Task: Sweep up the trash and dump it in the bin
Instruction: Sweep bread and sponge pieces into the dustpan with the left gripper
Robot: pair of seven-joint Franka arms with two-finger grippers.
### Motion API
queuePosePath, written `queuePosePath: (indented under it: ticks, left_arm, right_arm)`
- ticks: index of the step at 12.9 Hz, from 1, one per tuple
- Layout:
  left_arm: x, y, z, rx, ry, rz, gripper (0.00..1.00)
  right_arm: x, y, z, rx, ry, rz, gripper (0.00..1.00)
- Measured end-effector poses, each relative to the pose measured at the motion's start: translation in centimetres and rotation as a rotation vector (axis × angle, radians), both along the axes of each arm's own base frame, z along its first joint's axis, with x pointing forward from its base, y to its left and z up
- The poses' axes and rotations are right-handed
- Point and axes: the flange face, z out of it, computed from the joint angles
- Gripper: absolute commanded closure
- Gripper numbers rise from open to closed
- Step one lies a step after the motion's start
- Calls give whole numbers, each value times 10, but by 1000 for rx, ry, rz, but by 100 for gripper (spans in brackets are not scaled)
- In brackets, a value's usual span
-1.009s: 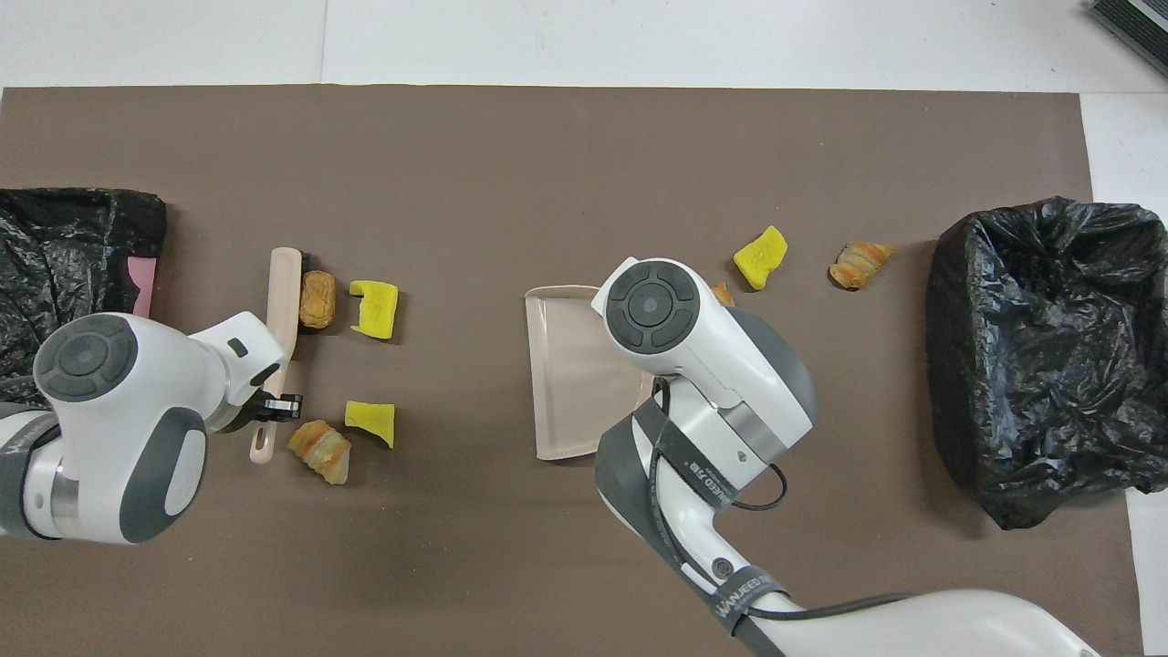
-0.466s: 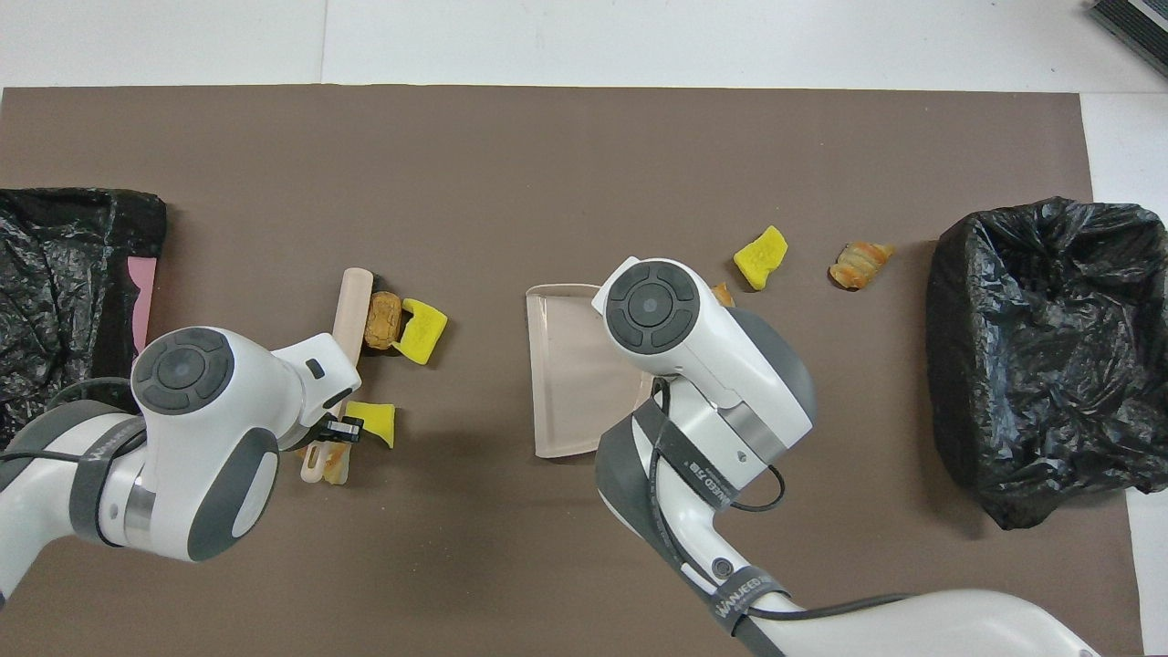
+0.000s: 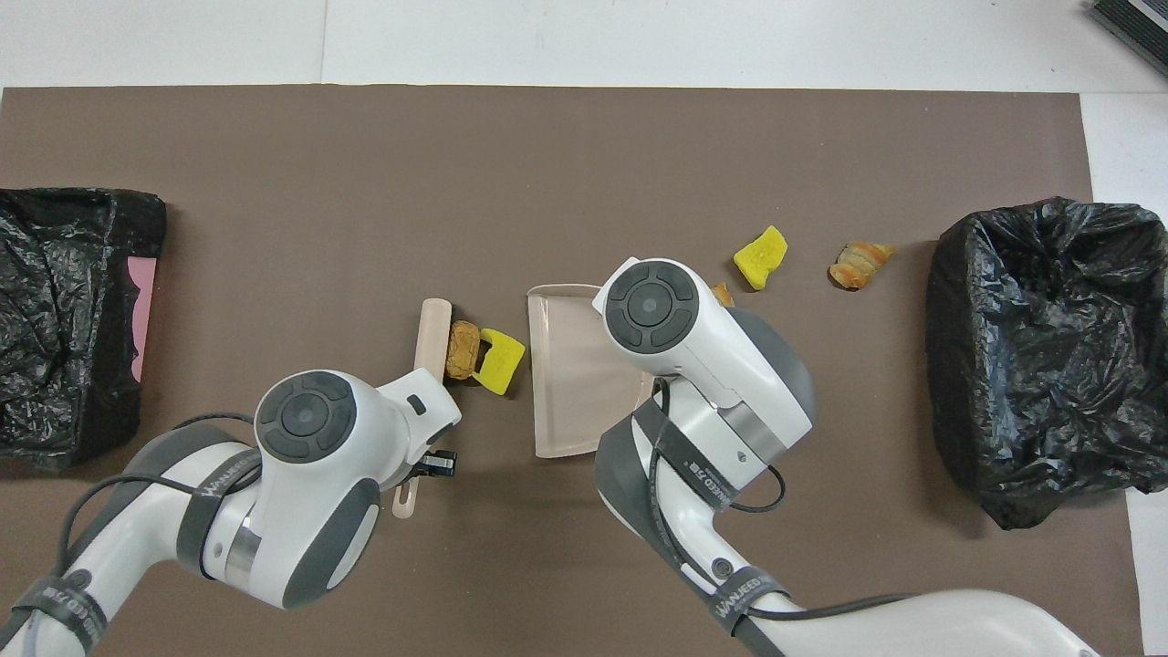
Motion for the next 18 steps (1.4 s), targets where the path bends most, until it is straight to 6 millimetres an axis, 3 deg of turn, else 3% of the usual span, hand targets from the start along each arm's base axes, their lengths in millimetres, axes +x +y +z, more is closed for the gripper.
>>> queuePosePath:
  ticks: [2, 13, 15, 18]
  left_arm:
    - [-10, -16, 2, 0, 0, 12, 100]
    - [-30, -43, 9, -2, 17, 36, 100]
    - [-40, -62, 17, -6, 4, 56, 100]
    - [-49, -97, 43, -57, -7, 84, 100]
  right_arm:
    - [0, 0, 0, 0, 0, -1, 100]
    - [-3, -3, -4, -16, 18, -13, 100]
    - [-3, -3, -4, -16, 18, -13, 100]
    - [-2, -4, -4, -18, 20, -16, 100]
